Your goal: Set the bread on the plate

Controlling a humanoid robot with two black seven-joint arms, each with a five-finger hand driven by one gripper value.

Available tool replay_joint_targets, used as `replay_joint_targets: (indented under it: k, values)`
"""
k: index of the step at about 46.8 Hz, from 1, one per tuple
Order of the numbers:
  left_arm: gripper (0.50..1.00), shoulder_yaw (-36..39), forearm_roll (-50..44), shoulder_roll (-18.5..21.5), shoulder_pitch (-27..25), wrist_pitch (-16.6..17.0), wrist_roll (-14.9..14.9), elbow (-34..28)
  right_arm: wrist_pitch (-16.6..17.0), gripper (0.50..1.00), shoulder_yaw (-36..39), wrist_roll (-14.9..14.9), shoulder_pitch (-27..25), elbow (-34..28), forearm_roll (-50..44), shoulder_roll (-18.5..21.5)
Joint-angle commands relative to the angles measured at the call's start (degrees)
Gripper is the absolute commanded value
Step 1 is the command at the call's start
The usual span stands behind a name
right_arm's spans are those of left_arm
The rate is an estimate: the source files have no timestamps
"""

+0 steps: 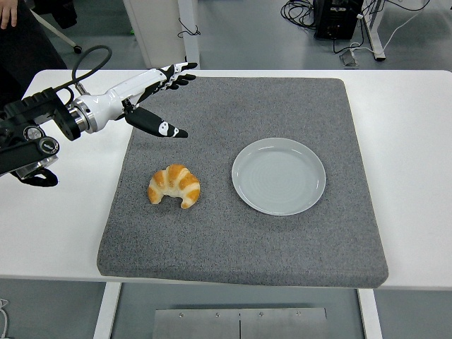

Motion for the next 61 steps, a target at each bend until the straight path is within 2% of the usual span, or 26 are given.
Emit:
replay_joint_targets:
  k: [1, 8, 16, 46, 54, 61]
  values:
    - [0.948, 0.04, 1.85, 0.60, 0.22, -0.01, 0.02, -0.10, -0.01, 1.000, 0.00, 0.00, 0.00, 0.00, 0.00, 0.00]
    - [0.928, 0.13, 4.75, 3.06, 1.18, -0.10, -0.07, -1.42, -0.01, 1.000, 0.00, 0.00, 0.00, 0.00, 0.00, 0.00]
    - [0.928, 0.39, 7.30, 6.22, 2.41, -0.01, -0.77, -4.50, 0.07, 1.000, 0.00, 0.00, 0.00, 0.00, 0.00, 0.00]
    - [0.930, 4.52, 15.56, 7.02, 4.79, 0.52, -0.68, -9.24, -0.01, 1.000, 0.00, 0.00, 0.00, 0.00, 0.00, 0.00]
    - [0.957, 7.07, 15.56, 7.37, 4.70, 0.25, -0.86, -9.07, 0.07, 1.000, 0.00, 0.00, 0.00, 0.00, 0.00, 0.00]
    - [0.968, 7.08, 14.60, 7.98, 4.61, -1.24, -1.82, -8.28, -0.01, 1.000, 0.00, 0.00, 0.00, 0.00, 0.00, 0.00]
